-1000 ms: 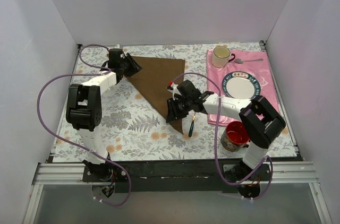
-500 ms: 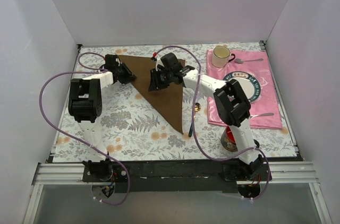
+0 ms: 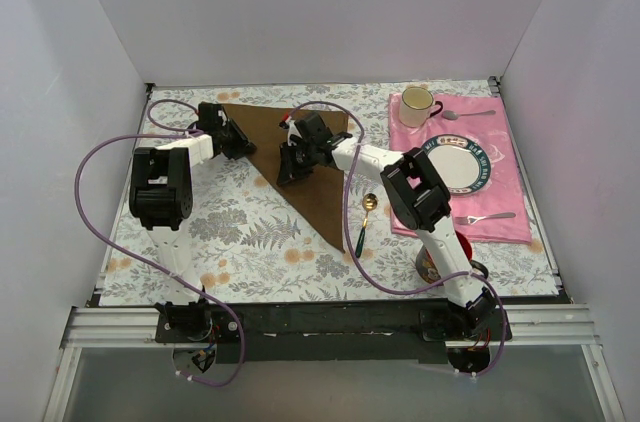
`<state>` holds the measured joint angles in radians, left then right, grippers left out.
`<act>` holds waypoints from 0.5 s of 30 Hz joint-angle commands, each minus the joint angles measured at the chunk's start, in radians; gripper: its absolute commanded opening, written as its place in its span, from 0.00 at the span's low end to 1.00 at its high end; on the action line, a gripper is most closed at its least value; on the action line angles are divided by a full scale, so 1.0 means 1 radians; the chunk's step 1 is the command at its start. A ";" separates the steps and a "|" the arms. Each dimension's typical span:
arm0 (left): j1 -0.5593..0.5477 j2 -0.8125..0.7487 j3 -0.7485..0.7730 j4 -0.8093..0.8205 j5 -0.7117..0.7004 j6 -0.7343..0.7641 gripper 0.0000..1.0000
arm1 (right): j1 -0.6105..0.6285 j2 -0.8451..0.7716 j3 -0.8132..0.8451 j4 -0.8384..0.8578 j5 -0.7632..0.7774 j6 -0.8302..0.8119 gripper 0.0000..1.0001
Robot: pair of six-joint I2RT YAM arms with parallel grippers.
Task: Fold the napkin, place the utensils inside, and roll it up
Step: Fold the napkin
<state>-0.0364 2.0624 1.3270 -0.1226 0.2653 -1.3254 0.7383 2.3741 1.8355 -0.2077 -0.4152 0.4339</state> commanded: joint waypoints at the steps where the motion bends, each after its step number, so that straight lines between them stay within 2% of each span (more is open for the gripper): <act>1: 0.029 -0.050 0.038 0.000 -0.002 -0.026 0.19 | 0.009 -0.044 0.025 0.008 0.007 -0.030 0.20; 10: 0.084 -0.002 0.112 0.026 0.034 -0.057 0.20 | 0.033 -0.026 0.031 0.013 0.003 -0.012 0.21; 15: 0.092 0.051 0.118 0.020 0.023 -0.035 0.20 | 0.035 -0.067 -0.123 0.073 0.007 0.002 0.22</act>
<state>0.0551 2.0796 1.4231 -0.0952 0.2790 -1.3739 0.7692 2.3699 1.8122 -0.1848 -0.4122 0.4240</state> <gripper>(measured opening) 0.196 0.215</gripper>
